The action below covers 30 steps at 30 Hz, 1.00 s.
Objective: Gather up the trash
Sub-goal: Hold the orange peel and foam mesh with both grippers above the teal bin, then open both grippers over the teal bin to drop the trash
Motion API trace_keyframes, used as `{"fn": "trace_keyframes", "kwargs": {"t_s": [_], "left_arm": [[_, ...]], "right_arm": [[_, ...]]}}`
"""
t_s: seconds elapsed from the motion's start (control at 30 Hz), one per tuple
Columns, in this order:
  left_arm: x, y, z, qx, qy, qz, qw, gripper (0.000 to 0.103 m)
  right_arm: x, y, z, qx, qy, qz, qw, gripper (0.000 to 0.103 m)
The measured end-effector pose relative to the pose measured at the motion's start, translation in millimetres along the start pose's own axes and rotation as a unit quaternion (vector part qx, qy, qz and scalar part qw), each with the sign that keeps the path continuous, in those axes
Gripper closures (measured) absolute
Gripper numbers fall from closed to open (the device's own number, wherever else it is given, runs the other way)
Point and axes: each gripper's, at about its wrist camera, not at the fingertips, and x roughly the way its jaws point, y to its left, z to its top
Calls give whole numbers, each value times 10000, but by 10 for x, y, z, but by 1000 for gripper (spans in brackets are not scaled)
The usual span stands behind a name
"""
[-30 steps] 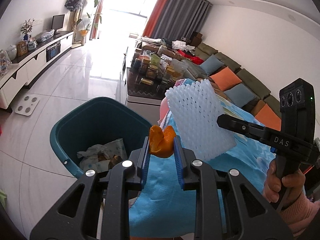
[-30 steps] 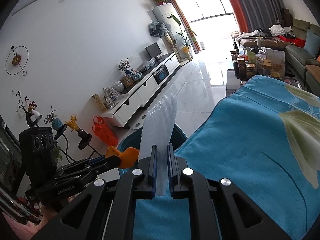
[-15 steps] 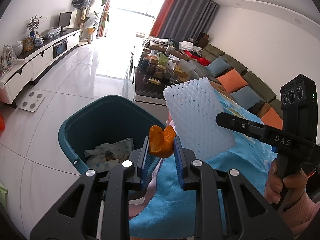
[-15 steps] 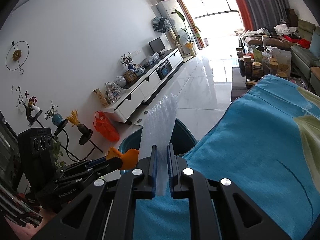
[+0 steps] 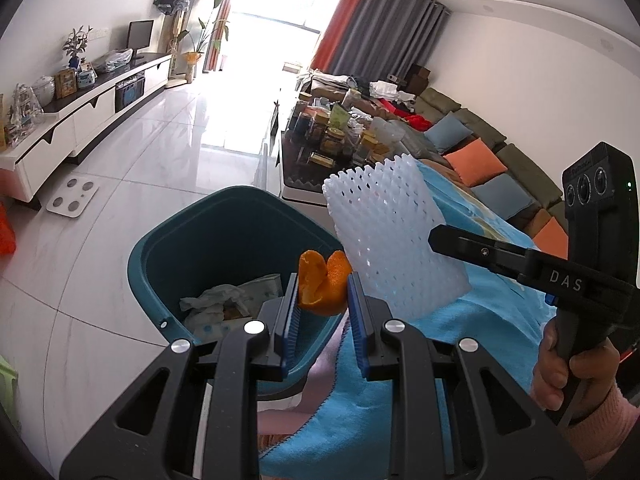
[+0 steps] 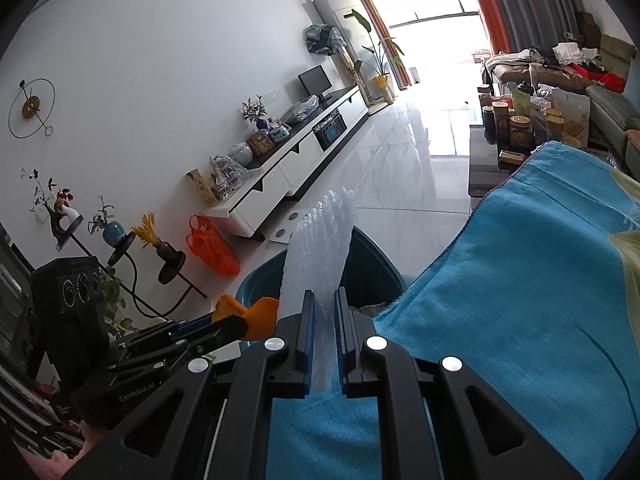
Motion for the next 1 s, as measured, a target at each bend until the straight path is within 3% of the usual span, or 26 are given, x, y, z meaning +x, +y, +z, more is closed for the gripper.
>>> {"fn": "trace_keyframes", "kwargs": {"t_s": [1.0], "left_arm": [[457,243,-19,-359,324,381,9981,79]], "right_arm": [[540,79,39,57,471,-91,9988,92]]}}
